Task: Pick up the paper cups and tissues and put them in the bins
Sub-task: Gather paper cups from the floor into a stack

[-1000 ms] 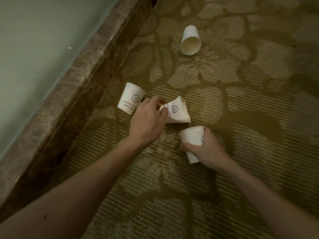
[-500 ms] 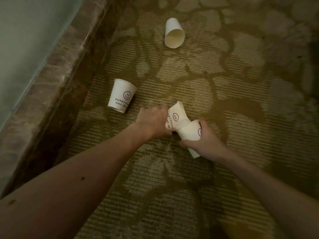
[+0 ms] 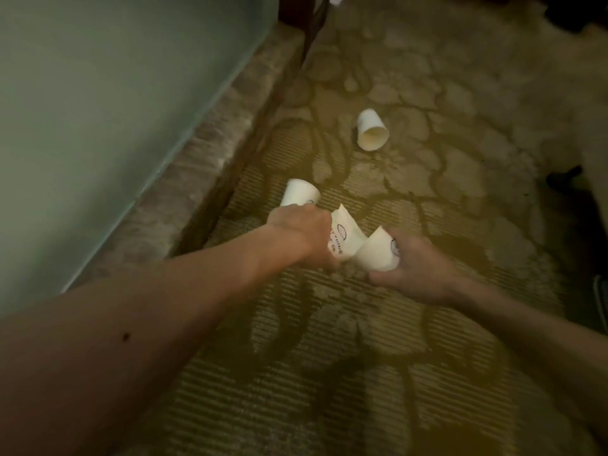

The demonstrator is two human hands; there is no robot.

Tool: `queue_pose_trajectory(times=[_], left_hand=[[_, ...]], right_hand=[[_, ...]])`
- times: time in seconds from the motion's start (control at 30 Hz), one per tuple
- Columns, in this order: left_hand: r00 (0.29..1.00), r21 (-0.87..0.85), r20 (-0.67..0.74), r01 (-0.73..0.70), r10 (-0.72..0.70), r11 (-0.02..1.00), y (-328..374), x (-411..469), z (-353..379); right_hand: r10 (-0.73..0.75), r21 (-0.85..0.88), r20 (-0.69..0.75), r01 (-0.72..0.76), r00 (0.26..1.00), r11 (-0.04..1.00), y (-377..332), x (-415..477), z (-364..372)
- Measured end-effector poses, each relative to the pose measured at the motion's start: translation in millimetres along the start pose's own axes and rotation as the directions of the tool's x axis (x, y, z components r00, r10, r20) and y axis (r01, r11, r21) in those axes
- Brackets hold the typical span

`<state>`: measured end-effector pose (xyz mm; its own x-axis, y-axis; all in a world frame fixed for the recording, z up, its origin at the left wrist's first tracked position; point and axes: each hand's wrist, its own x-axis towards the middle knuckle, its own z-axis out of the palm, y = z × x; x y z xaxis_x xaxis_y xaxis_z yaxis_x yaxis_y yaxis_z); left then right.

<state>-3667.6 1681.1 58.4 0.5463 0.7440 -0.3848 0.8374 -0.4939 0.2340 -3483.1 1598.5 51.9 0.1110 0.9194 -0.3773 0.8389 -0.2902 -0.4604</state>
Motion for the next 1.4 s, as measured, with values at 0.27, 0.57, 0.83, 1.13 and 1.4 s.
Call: queue_pose_trajectory(times=[0.27,0.57,0.83,1.13,1.4], left_hand=[[0.937,-0.722,-0.085,0.175,-0.338,0.669,-24,-1,-12],[0.839,-0.970,0.211,0.244,-0.501,-0.001,-61,32,33],[0.810,-0.962,0.275,0.230,-0.519,-0.150,-63,75,21],[0.848,-0.929,0.368,0.320,-0.381,-0.184,-43,101,18],[0.875,-0.873,0.476,0.460,-0.081,-0.160,-36,127,1]], right_hand=[[0.134,0.068,-0.168,-0.124,0.977,0.990,-45,-1,-39],[0.226,0.748,0.241,-0.329,0.944,0.576,-41,103,10],[0.214,0.800,0.352,-0.412,0.911,0.437,-23,164,25],[0.039,0.810,0.558,-0.555,0.829,0.190,-7,190,30],[-0.114,0.798,0.602,-0.590,0.790,0.122,32,208,12]])
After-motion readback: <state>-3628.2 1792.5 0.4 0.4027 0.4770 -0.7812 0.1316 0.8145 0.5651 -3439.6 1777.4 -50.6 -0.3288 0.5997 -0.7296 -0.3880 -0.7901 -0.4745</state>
